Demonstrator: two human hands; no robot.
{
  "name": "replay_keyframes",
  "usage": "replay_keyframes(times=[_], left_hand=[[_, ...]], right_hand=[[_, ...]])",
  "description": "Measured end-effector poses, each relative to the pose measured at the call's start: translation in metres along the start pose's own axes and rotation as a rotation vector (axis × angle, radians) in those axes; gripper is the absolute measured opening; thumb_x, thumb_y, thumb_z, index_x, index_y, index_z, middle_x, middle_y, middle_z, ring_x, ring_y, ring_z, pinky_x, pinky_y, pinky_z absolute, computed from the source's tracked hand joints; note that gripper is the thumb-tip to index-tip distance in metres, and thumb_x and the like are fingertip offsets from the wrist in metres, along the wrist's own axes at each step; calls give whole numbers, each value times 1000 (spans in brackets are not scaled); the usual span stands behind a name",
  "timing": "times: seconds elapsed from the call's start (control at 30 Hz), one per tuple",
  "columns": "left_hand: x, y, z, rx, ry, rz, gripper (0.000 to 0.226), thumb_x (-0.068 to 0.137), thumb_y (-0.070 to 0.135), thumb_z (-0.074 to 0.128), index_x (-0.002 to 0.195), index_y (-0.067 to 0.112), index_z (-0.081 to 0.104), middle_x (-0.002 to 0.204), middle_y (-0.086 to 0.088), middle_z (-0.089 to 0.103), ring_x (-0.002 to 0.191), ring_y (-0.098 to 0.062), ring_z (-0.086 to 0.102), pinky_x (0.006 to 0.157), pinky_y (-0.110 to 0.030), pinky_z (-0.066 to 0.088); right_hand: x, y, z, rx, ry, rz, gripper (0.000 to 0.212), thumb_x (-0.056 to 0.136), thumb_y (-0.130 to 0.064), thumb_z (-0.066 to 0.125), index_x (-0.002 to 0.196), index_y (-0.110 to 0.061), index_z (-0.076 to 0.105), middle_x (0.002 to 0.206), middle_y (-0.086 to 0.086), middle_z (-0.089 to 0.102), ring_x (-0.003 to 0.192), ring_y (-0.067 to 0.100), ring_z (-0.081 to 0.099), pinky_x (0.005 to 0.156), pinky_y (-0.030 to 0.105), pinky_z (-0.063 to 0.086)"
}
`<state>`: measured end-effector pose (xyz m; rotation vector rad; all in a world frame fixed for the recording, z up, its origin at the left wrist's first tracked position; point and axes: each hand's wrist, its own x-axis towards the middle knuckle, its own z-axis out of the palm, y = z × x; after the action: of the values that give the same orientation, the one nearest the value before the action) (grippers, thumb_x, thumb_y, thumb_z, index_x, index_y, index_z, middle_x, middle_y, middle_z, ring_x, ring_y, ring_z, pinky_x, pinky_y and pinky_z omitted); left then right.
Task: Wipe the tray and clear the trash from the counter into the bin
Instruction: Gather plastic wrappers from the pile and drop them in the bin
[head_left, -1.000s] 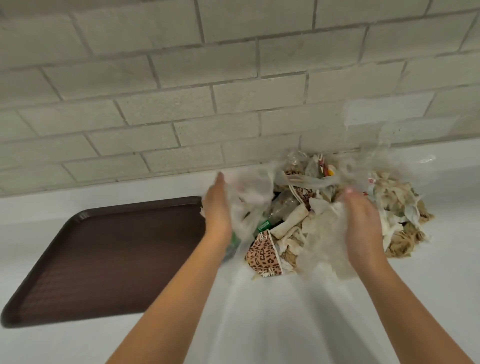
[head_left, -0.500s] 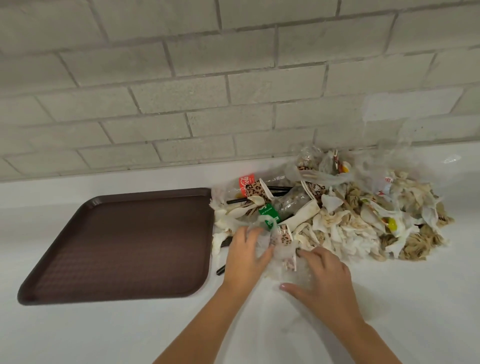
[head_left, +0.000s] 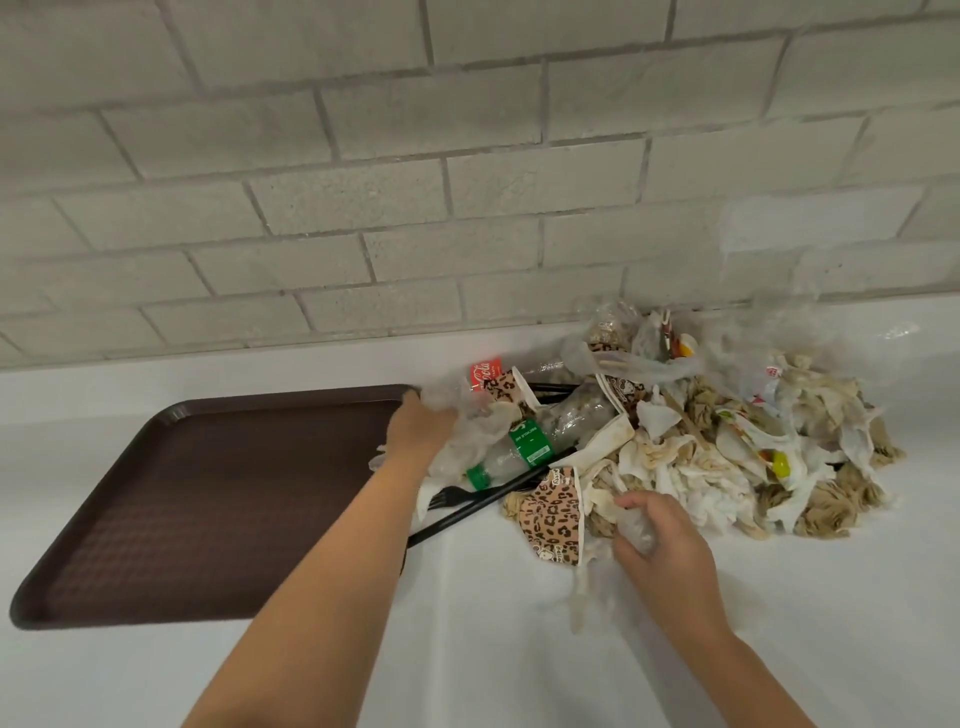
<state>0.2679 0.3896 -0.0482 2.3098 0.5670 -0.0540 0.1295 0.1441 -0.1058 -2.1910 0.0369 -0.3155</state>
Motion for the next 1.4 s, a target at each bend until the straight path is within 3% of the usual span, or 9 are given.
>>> replay_keyframes(times=[0.13, 0.43, 0.57, 0.7, 1.0, 1.1, 1.17, 1.3, 1.4], left_hand=[[-4, -1, 29, 350, 117, 122, 32, 95, 19, 39, 105, 3, 64, 108, -14, 68, 103, -28, 63, 78, -31, 46], [-34, 2, 64, 480, 176, 140, 46, 96, 34, 43, 133, 7, 44, 144, -16, 32, 130, -28, 34, 108, -34, 28], [-47, 6, 75, 208, 108, 218, 40, 95, 21, 45, 133, 7, 46, 147, -15, 33, 128, -28, 36, 106, -32, 33], [-58, 16, 66, -9, 70, 308, 32, 94, 12, 44, 123, 6, 55, 121, -14, 59, 109, -26, 55, 88, -28, 44], [-59, 48, 18, -466, 297, 290, 40, 97, 10, 44, 136, 2, 42, 133, -14, 52, 123, -26, 50, 89, -15, 31], [-51, 72, 1, -600, 371, 395, 16, 91, 1, 46, 95, -1, 62, 85, -24, 58, 73, -15, 54, 70, -15, 37], [-46, 92, -5, -638, 324, 457, 26, 87, 4, 48, 61, 8, 43, 60, -11, 33, 55, -13, 29, 58, -27, 28], [-50, 137, 3, -307, 106, 572, 57, 87, 48, 55, 49, 17, 27, 46, 1, 31, 43, -15, 33, 47, -25, 28], [-57, 165, 24, 204, 34, 688, 62, 72, 77, 50, 67, 15, 48, 63, 3, 50, 60, -15, 51, 54, -26, 38]], right_hand=[[5, -4, 1, -33, 4, -54, 41, 75, -1, 73, 104, -27, 61, 102, -10, 55, 94, 9, 55, 75, 9, 36], [-5, 7, 15, -206, -1, -200, 43, 72, -17, 80, 112, -20, 65, 106, -3, 50, 97, 11, 48, 84, 29, 46], [-6, 12, 16, -206, 3, -195, 45, 69, -12, 82, 111, -18, 66, 108, 0, 52, 98, 18, 52, 86, 32, 48], [0, 19, 16, -213, 3, -200, 55, 62, 11, 79, 110, -15, 69, 112, 5, 56, 102, 24, 55, 87, 34, 49], [18, -7, -26, 56, 55, -40, 75, 71, 27, 52, 109, -37, 60, 107, -7, 59, 101, 2, 55, 85, -1, 34], [32, -28, -47, 133, 64, -9, 59, 86, 11, 52, 113, -42, 58, 113, -13, 56, 104, -19, 46, 88, 3, 36], [41, -41, -65, 174, 112, 0, 45, 93, -4, 52, 114, -43, 58, 116, -18, 54, 105, -22, 43, 91, 11, 37], [55, -73, -110, 283, 254, 98, 30, 93, -10, 52, 114, -30, 64, 104, -22, 58, 89, 24, 58, 85, 40, 51], [80, -76, -140, 205, 379, 122, 19, 90, -20, 58, 107, -26, 65, 90, -9, 64, 91, 38, 57, 61, 23, 48]])
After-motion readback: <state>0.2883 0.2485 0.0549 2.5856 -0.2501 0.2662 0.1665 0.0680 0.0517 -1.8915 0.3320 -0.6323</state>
